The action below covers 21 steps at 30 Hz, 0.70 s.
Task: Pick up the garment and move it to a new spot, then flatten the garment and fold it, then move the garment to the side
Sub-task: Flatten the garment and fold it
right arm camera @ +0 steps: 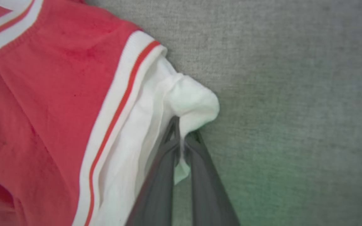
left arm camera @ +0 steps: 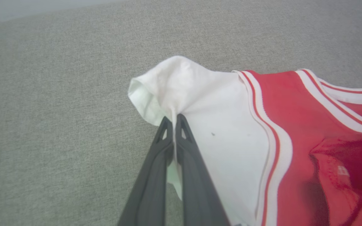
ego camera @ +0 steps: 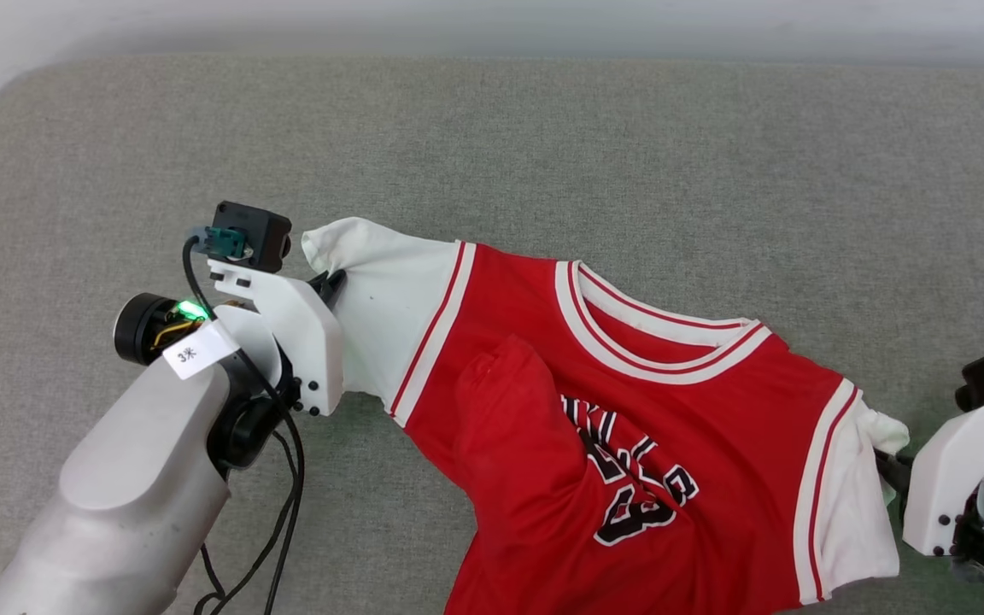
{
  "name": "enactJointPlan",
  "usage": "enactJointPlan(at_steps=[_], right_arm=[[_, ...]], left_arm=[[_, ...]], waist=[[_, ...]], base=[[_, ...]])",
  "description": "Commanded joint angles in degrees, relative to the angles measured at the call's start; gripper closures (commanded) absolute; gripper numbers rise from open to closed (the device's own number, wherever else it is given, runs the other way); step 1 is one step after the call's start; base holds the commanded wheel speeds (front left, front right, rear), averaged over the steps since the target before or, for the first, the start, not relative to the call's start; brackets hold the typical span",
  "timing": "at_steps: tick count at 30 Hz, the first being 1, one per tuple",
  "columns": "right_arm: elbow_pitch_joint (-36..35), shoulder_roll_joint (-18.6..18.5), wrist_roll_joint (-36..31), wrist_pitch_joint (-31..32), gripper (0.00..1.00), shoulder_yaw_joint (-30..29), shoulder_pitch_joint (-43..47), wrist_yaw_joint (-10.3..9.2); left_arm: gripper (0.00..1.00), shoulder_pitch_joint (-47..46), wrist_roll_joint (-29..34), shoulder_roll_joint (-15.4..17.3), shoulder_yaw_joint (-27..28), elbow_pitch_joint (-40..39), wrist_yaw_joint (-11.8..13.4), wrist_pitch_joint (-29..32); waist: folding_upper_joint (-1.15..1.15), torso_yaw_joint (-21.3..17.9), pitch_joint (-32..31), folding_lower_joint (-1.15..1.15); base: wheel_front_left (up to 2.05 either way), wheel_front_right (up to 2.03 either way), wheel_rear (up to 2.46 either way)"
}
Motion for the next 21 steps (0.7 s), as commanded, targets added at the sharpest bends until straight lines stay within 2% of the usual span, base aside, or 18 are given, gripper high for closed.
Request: enactJointPlan(at_steps=[1,6,12,17,21], right_arm=[[2.44,1.38,0.78,1.26,1.0,1.84,1.83,0.05],[-0.86,-2.23,-0.47,-2.17,1.0,-1.06,-1.85,-0.01],[-3.78,-4.89,-2.34,-3.88,1.0,-2.8,-6.29,0.02],[-4.38,-5.97,-4.4,-4.6,1.0,-2.79,-11.97,0.01],[-2.66,-5.78,-6.58,-6.46,1.0,-2.36,-19.77,0.01]], left_arm=[[1.0,1.03,-0.35,0.42,0.36,-0.09,0.16,-0.4],[1.0,0.79,-0.31,1.0,1.02,-0.07,0.48,-1.8],[1.0,-1.41,0.03,1.71,2.55,0.32,0.98,-4.67],[1.0,-5.64,0.38,1.97,4.41,2.56,0.78,-7.52],[1.0,-11.59,0.96,1.7,5.93,5.85,0.22,-10.32]], waist=[[0.0,-0.2,-0.31,0.0],[0.0,-0.89,-2.22,0.0],[0.0,-1.82,-5.6,0.0],[0.0,-2.67,-6.88,0.0],[0.0,-3.43,-6.25,0.0]], base=[[0.0,0.0,0.0],[0.0,0.0,0.0],[0.0,0.0,0.0],[0.0,0.0,0.0],[0.0,0.0,0.0]])
